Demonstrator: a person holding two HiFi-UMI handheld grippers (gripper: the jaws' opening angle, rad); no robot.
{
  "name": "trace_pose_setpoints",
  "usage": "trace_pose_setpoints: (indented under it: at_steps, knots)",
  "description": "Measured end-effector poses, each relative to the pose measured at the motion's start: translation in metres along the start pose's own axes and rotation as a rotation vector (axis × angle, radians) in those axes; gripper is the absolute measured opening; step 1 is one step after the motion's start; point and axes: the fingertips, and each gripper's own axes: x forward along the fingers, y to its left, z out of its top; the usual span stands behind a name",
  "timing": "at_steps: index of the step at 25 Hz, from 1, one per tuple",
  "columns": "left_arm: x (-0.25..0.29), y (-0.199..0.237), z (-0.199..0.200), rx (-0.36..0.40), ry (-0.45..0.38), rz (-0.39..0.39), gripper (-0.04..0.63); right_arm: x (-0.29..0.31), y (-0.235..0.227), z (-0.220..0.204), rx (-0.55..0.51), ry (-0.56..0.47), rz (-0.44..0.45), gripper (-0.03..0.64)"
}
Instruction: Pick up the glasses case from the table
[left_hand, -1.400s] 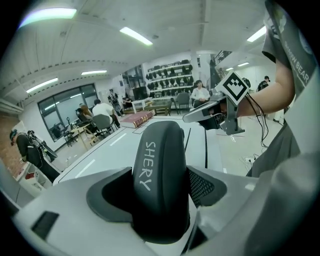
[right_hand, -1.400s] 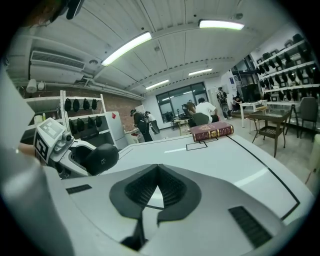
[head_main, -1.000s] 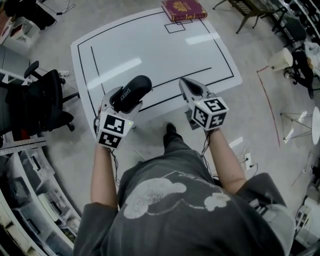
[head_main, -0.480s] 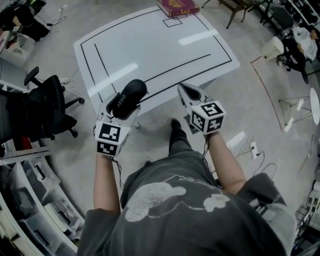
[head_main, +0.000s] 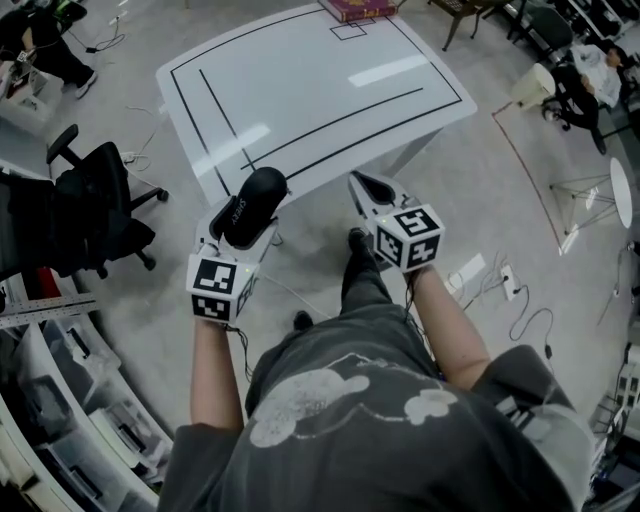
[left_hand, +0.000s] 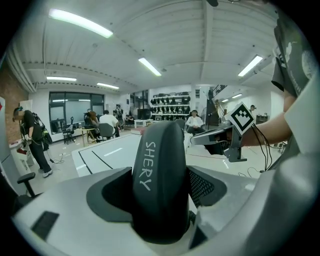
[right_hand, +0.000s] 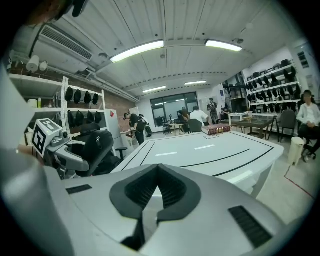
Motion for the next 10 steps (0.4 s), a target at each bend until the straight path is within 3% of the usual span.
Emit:
trace_pose_setpoints:
  at_steps: [10]
  knots:
    - [-0.050,-0.022,-0.014,-0.018,-0.047,-0.068,0.328,-0.059,0.043,-0.016,0.018,-0.031,-0.088,-0.002]
